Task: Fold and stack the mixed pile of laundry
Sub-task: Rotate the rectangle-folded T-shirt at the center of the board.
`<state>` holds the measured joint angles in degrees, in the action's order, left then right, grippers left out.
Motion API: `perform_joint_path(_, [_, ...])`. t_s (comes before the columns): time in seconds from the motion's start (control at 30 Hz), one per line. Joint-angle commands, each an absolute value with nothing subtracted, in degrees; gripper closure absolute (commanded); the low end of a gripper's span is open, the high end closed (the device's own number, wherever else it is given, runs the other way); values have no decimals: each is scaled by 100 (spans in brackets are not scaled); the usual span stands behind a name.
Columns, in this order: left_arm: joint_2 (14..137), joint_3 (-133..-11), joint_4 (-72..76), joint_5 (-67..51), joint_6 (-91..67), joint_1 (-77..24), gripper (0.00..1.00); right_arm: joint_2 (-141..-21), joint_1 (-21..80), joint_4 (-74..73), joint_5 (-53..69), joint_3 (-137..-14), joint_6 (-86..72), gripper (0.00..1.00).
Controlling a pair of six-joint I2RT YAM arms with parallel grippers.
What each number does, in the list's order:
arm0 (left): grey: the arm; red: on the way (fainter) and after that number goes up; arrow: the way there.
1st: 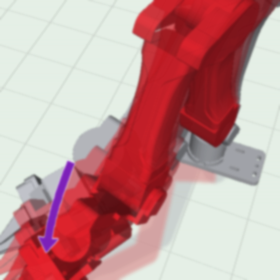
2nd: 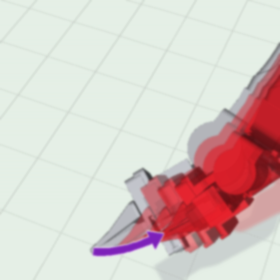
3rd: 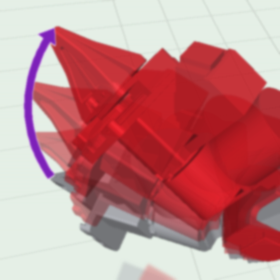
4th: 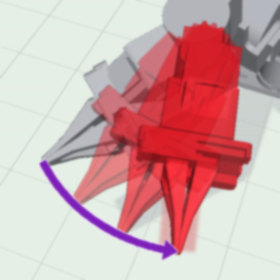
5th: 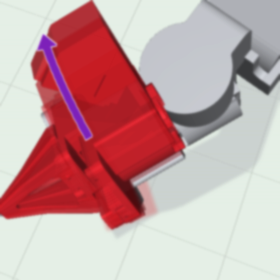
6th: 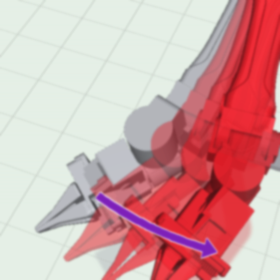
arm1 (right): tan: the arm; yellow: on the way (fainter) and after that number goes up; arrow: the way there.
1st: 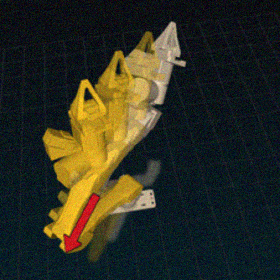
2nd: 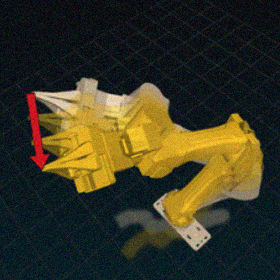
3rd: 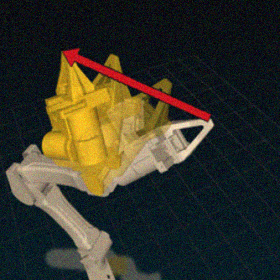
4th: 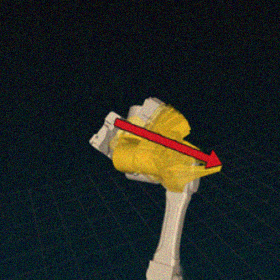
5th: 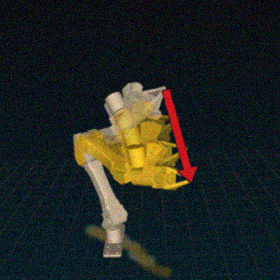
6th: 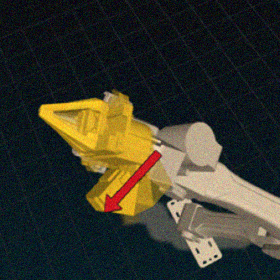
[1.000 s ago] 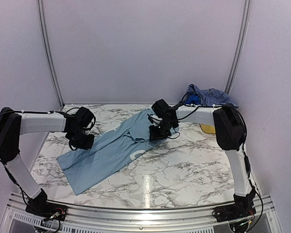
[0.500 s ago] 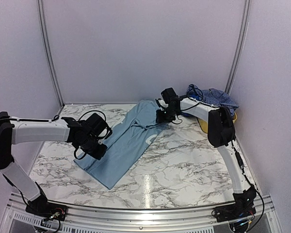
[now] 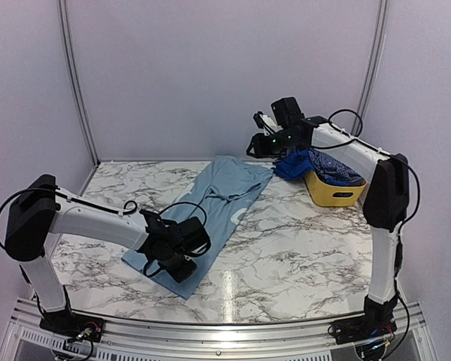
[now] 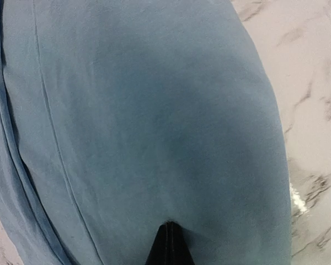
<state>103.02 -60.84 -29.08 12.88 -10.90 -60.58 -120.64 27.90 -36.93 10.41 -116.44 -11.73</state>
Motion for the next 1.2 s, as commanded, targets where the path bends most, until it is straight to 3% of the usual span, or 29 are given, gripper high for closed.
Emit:
perform_joint_path(0.0, [11143, -6524, -3152, 661, -1937, -6853, 100, -11618, 2707, -3751, 1131, -10899, -1050, 59])
perform_joint_path(0.2, [12337, -8699, -3528, 491, -3020, -7652, 98, -10577, 2551, -3626, 1236, -9392, -855, 59])
perform_joint_path(0.3, [12345, -9257, -3533, 470, -3483, -7765, 94, -10080, 2544, -3493, 1426, -8630, -827, 59])
perform_joint_path(0.5, [11069, -8866, -3516, 1303, -3872, -7668, 85, -9373, 2593, -3111, 2151, -7491, -1033, 59])
perform_joint_path(0.63, [10273, -8037, -3285, 1416, -3895, -7080, 81, -9297, 2856, -2874, 2302, -7056, -1135, 59])
perform_joint_path(0.77, [9983, -7540, -2891, 1292, -3603, -6072, 81, -9745, 3048, -2642, 2108, -7191, -1269, 59])
perform_joint_path(0.93, [10501, -7858, -2548, 768, -3039, -4944, 82, -10804, 3176, -2772, 1808, -8084, -1346, 61])
perform_joint_path(1.17, [11695, -8525, -2541, 499, -2522, -4469, 85, -12164, 3254, -2927, 1440, -9130, -1394, 62])
